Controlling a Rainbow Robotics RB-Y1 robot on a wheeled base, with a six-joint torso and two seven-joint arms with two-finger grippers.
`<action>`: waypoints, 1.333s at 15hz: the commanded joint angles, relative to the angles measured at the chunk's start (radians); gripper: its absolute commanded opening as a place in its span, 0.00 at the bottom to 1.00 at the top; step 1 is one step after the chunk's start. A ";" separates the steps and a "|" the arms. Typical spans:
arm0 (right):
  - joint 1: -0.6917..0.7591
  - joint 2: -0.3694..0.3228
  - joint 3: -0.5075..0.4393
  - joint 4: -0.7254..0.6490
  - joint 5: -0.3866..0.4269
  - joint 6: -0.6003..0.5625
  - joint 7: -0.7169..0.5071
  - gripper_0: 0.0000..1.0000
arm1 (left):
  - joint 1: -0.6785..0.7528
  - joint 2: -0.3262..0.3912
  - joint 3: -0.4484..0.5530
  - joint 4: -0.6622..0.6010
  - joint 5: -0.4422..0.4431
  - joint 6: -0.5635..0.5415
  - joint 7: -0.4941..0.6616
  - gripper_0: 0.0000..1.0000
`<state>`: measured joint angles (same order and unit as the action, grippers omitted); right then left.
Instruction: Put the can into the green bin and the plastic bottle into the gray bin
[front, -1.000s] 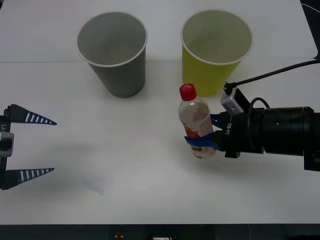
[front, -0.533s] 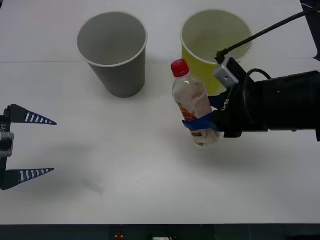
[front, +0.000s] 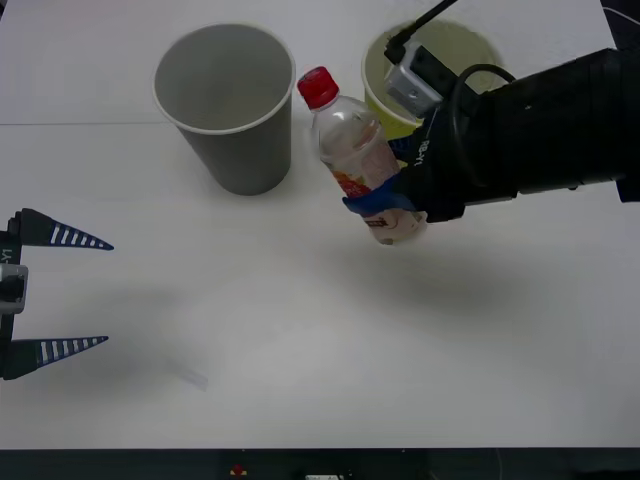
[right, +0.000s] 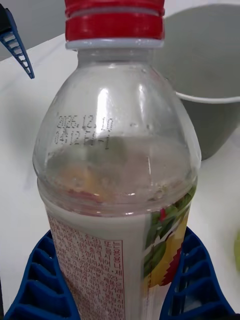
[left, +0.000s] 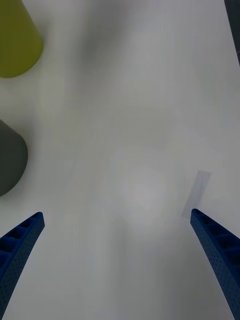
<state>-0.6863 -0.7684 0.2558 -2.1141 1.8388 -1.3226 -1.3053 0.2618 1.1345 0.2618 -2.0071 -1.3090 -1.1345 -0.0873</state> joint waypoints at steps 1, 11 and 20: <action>-0.122 0.008 0.076 0.082 0.005 0.000 0.000 0.00 | 0.000 0.000 0.000 0.000 0.000 0.000 0.000 1.00; -0.450 0.218 0.158 0.479 0.036 -0.006 0.070 0.00 | 0.000 0.000 0.000 0.000 0.000 0.000 0.000 1.00; -0.711 0.462 0.191 0.958 0.206 0.062 0.144 0.00 | 0.000 0.000 0.000 0.000 0.000 0.000 0.000 1.00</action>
<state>-1.3879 -0.3215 0.4394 -1.1830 2.0355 -1.2767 -1.1652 0.2618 1.1345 0.2618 -2.0071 -1.3090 -1.1345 -0.0873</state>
